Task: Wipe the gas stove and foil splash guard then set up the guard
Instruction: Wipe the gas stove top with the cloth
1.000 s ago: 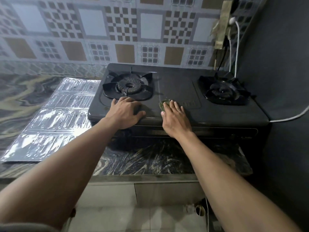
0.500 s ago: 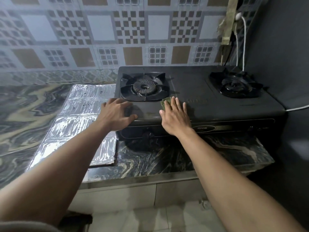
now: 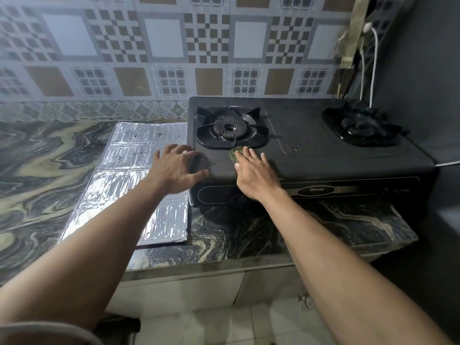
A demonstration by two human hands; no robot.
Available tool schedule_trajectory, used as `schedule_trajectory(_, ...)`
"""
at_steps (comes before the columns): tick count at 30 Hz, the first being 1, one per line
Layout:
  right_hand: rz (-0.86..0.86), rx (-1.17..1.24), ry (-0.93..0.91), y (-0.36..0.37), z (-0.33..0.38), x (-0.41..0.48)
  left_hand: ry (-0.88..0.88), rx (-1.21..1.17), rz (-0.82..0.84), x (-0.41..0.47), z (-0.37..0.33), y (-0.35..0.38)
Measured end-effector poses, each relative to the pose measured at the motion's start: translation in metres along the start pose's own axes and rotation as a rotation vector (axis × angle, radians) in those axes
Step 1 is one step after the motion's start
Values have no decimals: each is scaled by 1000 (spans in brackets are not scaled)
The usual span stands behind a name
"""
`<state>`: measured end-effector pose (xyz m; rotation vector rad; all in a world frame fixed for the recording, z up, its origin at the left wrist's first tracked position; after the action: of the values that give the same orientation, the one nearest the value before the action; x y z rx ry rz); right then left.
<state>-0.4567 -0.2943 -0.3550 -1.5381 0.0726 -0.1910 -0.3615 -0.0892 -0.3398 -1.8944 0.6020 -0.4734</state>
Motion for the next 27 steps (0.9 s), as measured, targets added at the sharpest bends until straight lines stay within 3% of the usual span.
schedule_trajectory(9,-38,18,-102,3,34,11,-8,-45,-63,-6,22,6)
schedule_trajectory(27,10,62,-272,-9,58,23,-68,-155,54,-7,25,1)
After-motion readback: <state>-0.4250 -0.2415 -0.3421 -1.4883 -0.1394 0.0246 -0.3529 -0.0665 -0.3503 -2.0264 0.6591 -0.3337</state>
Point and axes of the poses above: each hand's wrist, its own x-axis towards the middle knuckle, its own y-axis out of the palm, z = x × y, the point moved 1 cm from there along x, towards the middle knuckle, and after that the axes turned 15 degrees about -x, right-handed, at the moved point
